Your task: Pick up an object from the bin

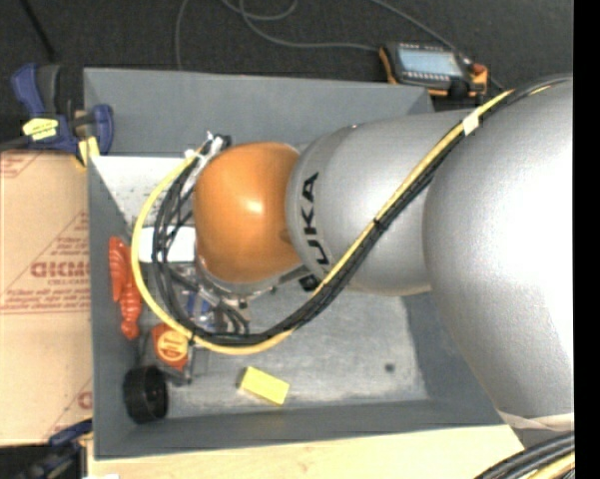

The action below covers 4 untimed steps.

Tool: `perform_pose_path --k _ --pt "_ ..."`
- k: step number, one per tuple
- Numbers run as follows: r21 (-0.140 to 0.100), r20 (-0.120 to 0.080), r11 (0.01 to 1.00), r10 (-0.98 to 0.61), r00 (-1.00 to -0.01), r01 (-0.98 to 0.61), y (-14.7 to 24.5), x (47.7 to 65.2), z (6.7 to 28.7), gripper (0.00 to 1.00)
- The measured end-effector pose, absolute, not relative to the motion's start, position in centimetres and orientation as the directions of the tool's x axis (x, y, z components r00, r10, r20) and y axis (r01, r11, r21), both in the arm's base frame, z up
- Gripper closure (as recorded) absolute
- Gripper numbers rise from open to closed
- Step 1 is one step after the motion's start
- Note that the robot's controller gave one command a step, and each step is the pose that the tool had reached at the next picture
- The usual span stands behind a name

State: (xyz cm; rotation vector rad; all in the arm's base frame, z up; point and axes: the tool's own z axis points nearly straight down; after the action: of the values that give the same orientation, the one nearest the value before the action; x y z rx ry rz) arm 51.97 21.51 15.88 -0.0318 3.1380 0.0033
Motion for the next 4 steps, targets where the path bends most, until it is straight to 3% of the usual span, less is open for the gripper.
perform_pose_path --k 1,2,3,4 --pt "0.000 0.000 0.981 0.195 -0.981 0.195 21.4 51.8 14.5 0.00" --pt "0.000 -0.002 0.983 0.182 -0.983 0.182 22.3 52.8 12.1 0.00" --pt "-0.003 0.007 0.989 0.148 -0.989 0.148 23.4 51.8 7.0 0.00" --pt "0.014 -0.006 0.936 0.352 -0.936 0.352 22.0 50.5 7.5 1.00"
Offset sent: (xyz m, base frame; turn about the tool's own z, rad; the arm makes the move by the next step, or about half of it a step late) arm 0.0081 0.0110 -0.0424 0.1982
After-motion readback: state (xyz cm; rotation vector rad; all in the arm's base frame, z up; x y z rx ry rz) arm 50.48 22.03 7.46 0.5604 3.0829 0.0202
